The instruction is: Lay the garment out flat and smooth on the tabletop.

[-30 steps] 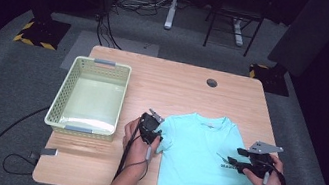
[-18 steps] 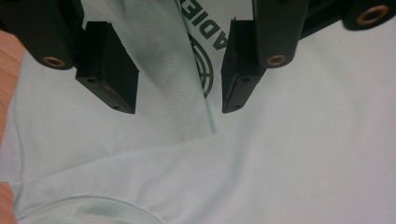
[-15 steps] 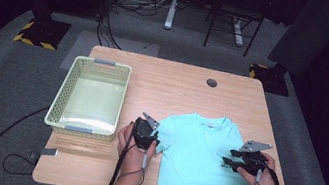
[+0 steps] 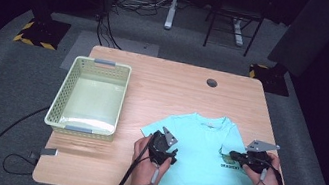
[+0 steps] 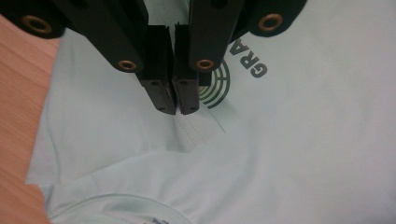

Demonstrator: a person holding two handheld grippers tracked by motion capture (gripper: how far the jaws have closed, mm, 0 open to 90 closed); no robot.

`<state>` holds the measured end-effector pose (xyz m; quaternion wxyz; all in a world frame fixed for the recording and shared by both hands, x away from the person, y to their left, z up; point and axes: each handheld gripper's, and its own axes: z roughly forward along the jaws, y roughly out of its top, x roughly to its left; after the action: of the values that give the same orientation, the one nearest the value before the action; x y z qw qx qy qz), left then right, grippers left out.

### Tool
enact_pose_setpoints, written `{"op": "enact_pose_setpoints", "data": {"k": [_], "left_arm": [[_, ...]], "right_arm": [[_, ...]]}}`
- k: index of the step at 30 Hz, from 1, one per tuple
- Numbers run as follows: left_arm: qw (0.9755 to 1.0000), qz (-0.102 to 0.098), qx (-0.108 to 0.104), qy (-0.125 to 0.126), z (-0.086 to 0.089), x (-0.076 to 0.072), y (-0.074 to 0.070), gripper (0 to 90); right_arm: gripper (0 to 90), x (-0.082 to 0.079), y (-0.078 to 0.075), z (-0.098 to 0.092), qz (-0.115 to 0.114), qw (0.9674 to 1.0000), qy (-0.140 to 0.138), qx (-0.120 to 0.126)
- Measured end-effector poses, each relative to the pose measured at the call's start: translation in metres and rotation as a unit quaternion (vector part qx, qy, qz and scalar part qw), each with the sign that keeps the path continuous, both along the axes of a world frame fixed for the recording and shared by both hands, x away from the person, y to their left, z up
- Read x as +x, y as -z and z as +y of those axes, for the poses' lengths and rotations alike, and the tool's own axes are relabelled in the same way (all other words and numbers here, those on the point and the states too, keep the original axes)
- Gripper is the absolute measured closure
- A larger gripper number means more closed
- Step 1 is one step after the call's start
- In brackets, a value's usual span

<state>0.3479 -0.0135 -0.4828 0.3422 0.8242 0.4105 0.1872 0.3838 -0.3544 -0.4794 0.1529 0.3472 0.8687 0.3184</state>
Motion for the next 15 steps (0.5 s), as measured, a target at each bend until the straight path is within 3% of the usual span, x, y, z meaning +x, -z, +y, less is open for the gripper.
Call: {"op": "enact_pose_setpoints", "data": {"k": [2,8,14,15], "left_arm": [[0.9997,0.008,0.009,0.023,-0.008,-0.005,0.006,33.6],[0.9989,0.008,0.022,0.041,-0.012,-0.009,0.017,32.4],[0.9988,0.002,0.012,0.047,-0.008,-0.009,0.019,33.3],[0.9987,0.003,0.001,0.05,-0.005,-0.008,0.021,33.6]], "right_arm": [[87.6,0.0,-0.005,-0.002,-0.007,1.0,0.003,0.004],[87.6,0.001,-0.018,-0.014,-0.021,0.9994,0.02,0.017],[87.6,0.002,-0.03,-0.03,-0.032,0.9982,0.043,0.025],[87.6,0.002,-0.032,-0.033,-0.034,0.9979,0.046,0.028]]}}
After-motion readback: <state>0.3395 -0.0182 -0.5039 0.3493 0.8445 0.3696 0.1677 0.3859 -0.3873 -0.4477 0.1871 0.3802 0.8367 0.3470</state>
